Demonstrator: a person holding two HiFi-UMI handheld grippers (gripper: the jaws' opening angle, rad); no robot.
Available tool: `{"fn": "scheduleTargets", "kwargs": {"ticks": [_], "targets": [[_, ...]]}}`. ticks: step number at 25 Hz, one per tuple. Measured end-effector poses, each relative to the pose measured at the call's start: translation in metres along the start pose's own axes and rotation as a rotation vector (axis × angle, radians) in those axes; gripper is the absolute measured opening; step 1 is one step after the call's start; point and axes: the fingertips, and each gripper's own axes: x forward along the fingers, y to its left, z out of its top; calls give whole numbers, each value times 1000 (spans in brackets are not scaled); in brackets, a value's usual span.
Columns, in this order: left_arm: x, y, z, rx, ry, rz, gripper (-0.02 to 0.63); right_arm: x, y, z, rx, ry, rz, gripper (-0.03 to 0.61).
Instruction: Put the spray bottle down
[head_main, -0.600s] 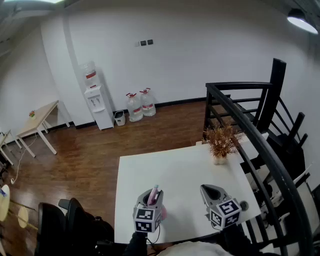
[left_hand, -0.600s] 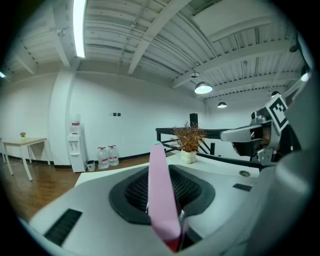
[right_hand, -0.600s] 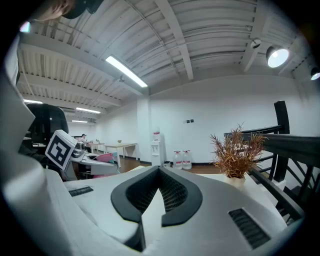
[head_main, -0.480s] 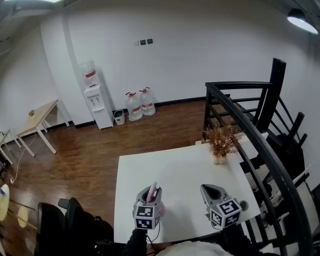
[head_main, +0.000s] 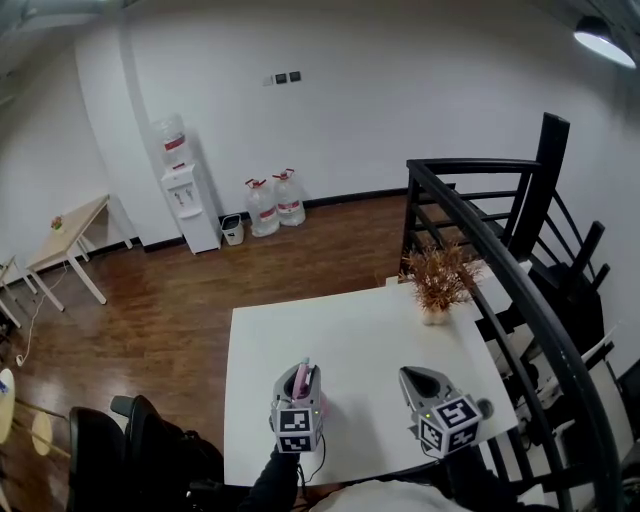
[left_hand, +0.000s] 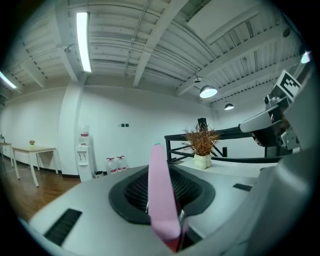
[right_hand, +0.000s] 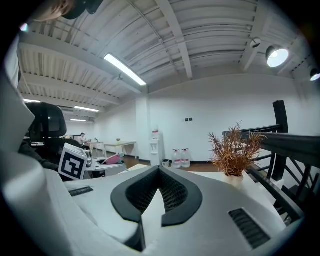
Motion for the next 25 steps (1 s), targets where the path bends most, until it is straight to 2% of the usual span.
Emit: {"fn": "scheduleTargets", "kwargs": {"ticks": [7,11,25], "targets": [[6,-5,-9,27,24,5,117,-2,-3,-3,3,5,-9,-26],[8,-7,-10,55,9,5,117,0,-3,-4,5,8,-10,-26],[4,-6,-12,42,-11,5,129,0,-2,-6,7,13,-8,-26]]}}
